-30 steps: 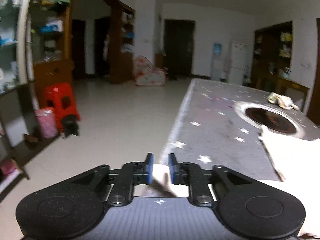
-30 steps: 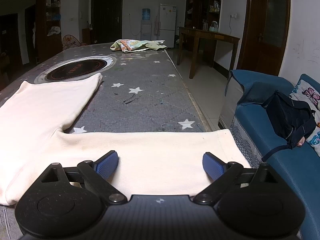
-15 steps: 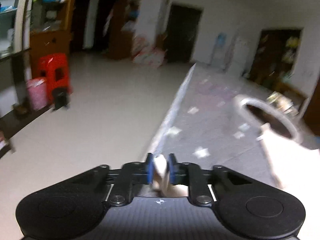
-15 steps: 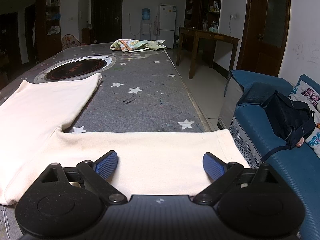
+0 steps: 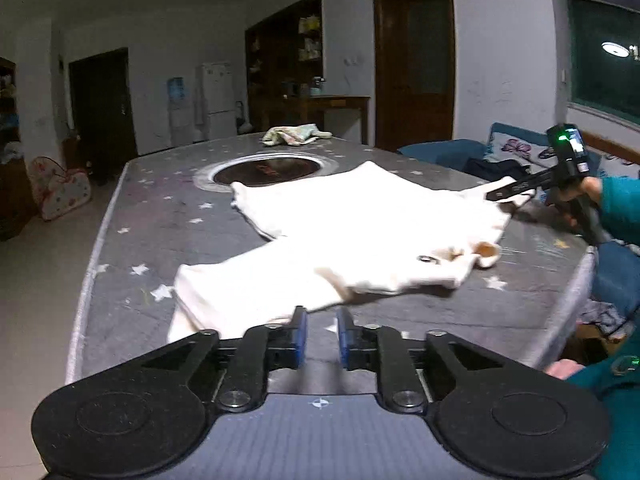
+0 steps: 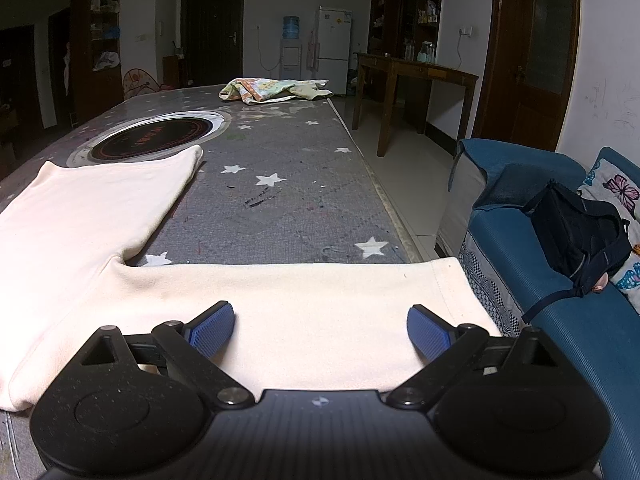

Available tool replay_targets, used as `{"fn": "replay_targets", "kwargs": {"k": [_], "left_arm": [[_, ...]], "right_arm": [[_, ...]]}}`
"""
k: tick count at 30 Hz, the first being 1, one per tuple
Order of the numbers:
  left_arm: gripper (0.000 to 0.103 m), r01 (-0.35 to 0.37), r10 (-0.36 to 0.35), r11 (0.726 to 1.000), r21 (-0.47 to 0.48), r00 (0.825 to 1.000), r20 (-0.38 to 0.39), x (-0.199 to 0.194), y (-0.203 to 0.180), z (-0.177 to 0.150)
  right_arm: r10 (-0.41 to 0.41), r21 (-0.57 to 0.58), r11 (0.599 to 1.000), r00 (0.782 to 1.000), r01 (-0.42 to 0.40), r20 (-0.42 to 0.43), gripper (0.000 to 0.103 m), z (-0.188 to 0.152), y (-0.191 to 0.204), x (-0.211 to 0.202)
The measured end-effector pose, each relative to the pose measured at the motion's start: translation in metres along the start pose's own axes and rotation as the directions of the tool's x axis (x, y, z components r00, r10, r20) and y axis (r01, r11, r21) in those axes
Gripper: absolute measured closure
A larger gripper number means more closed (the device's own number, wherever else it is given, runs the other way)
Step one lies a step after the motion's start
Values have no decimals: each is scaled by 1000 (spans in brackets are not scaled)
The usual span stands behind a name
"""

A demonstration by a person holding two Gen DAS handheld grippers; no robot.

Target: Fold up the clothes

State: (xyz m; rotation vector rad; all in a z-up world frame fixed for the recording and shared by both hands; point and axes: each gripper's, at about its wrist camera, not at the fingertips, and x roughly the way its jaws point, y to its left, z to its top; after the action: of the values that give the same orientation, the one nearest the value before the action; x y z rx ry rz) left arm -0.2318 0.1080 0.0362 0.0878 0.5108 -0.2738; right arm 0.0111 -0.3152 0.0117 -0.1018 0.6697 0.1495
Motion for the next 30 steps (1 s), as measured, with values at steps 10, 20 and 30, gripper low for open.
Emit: {"fn": "replay_targets", "kwargs": {"k": [10,20,30], "left_arm": [[54,-343,337,846,-408,937,-89,1,43,6],[95,-312,282,902,-298,949,-140,18,38,16],[97,-524,549,819,235,834,-53,28,60,53]], "right_arm": [[-1,-2,1000,1000,1,1,8,0,0,-1],[130,-147,982,988,-117,83,9,10,41,-31],[532,-414,759,845,-502,-50,9,31,138,-50]]}}
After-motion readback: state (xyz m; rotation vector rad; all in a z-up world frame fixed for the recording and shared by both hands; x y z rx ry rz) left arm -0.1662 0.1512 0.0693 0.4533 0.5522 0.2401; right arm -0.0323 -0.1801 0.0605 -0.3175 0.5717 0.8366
